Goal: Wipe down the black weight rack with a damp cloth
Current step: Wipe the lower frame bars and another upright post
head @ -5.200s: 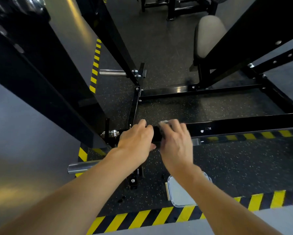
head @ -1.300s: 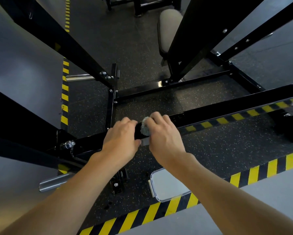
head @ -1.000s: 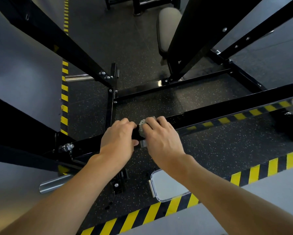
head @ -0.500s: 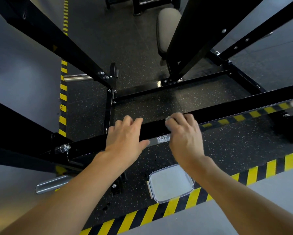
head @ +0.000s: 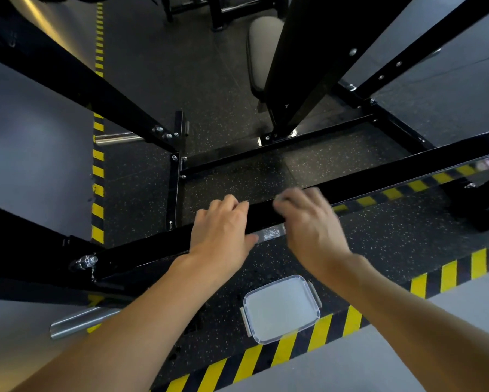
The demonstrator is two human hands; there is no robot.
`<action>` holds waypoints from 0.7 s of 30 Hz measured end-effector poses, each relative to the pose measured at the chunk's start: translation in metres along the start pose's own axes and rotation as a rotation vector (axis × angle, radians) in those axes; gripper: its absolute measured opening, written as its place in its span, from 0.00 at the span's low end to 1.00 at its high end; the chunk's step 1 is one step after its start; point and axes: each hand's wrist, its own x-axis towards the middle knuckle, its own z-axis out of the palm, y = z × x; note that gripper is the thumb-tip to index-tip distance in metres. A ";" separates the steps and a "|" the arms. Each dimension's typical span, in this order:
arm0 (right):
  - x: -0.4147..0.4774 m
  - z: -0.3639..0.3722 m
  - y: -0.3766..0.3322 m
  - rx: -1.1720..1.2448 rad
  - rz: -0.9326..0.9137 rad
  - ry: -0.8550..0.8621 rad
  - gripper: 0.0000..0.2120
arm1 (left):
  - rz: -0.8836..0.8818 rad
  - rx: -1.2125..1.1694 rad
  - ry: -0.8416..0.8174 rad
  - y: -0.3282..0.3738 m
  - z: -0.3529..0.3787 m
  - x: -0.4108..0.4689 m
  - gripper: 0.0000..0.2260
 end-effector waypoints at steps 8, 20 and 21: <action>-0.002 -0.007 0.018 -0.025 0.007 -0.021 0.17 | -0.063 0.020 -0.039 0.007 -0.005 0.010 0.21; -0.008 -0.008 0.028 -0.017 0.219 0.057 0.16 | -0.010 0.033 -0.031 0.038 -0.003 0.031 0.19; -0.013 -0.005 0.023 -0.005 0.143 0.036 0.16 | -0.006 0.051 -0.037 0.042 -0.005 0.033 0.19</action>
